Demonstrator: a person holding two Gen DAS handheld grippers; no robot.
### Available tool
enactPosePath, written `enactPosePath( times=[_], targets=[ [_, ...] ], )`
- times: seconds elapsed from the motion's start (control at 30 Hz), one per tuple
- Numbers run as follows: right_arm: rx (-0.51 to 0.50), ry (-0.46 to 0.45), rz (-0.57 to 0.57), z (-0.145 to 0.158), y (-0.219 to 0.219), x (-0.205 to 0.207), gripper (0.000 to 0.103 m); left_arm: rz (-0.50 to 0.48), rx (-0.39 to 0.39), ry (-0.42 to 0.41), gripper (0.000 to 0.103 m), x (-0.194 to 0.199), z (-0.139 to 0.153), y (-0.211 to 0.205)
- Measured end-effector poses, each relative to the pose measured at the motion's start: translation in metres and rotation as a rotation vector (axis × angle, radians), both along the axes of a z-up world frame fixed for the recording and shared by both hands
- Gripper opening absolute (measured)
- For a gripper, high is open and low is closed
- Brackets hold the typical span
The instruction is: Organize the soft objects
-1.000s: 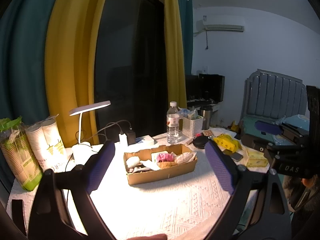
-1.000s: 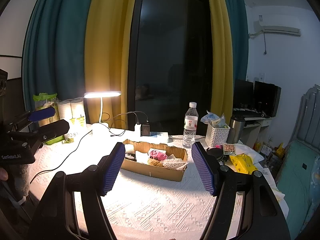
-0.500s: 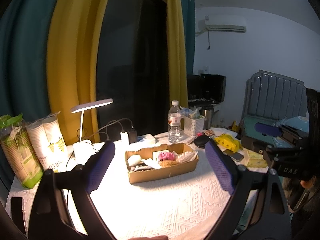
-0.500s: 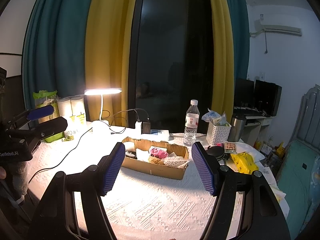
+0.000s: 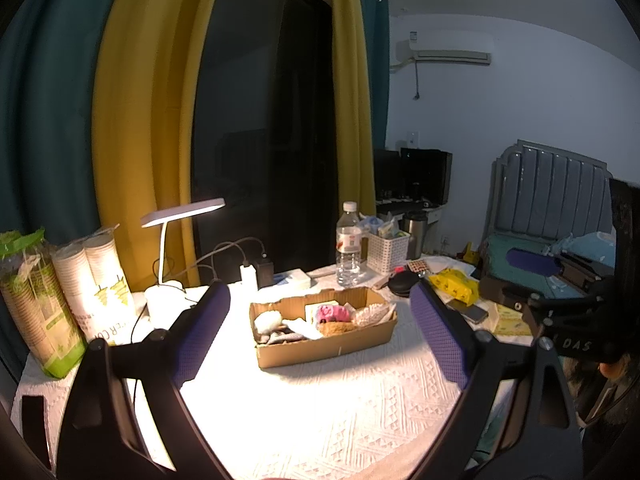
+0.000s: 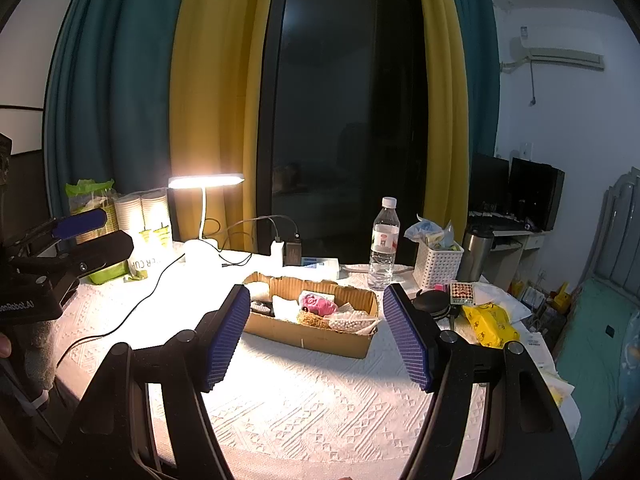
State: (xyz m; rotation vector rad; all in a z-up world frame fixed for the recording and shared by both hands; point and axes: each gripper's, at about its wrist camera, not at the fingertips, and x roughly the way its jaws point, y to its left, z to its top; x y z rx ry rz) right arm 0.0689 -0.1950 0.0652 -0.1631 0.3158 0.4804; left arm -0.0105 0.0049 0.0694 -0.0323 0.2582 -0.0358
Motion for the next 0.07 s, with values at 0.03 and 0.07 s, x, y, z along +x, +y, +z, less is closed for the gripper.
enactPosePath(
  times=[0.03, 0.07],
  targets=[
    [-0.001, 0.001, 0.0, -0.0007, 0.0003, 0.0005, 0.072, -0.003, 0.002, 0.0, 0.092, 0.0015, 0.0005, -0.0006],
    [-0.001, 0.003, 0.0, -0.0026, 0.0009, 0.0015, 0.072, -0.006, 0.003, 0.0, 0.092, 0.0037, 0.0009, -0.001]
  ],
)
